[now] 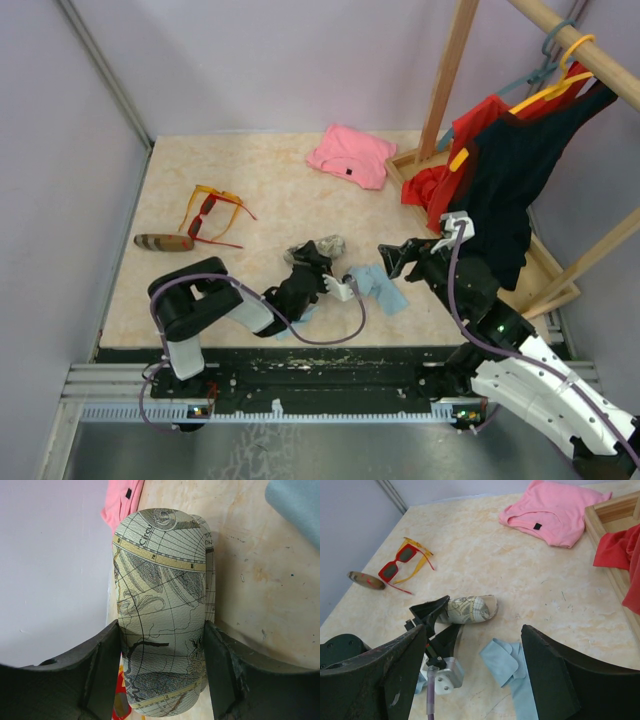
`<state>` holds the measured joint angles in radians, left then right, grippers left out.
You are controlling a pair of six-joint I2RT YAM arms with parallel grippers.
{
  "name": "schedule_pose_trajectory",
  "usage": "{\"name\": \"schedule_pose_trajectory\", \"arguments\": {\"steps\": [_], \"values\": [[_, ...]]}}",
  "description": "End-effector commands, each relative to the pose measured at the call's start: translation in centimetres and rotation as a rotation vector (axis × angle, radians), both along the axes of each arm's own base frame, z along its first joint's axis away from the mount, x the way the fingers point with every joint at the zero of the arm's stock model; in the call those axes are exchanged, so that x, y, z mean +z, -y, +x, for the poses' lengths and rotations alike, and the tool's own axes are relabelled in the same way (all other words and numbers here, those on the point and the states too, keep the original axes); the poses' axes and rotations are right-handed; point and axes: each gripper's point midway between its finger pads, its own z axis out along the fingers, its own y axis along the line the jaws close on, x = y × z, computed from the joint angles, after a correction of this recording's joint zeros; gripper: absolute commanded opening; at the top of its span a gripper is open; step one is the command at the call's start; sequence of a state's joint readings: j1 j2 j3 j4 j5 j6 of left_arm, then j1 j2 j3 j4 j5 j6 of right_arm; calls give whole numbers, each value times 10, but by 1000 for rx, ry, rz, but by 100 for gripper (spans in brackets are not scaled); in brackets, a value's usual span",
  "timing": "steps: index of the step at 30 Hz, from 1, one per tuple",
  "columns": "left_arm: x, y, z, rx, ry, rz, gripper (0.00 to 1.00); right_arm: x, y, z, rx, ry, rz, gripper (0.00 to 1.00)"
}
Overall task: Organize the sunglasses
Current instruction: Place the sunglasses case at the center of the board.
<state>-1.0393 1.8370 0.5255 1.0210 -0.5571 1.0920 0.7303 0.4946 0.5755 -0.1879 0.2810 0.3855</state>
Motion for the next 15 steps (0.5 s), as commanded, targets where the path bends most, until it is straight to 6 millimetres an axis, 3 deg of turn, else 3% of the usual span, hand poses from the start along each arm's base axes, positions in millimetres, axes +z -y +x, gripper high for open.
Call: {"name": "schedule_pose_trajectory", "arguments": {"steps": [1,9,15], "values": [[9,3,-2,3,36,-73,25,16,-3,1,13,40,23,76],[3,0,-6,11,31,-61,40,17,-3,2,11,42,22,76],[5,1,-10,14,17,-93,46,16,-3,2,12,36,11,77]]}}
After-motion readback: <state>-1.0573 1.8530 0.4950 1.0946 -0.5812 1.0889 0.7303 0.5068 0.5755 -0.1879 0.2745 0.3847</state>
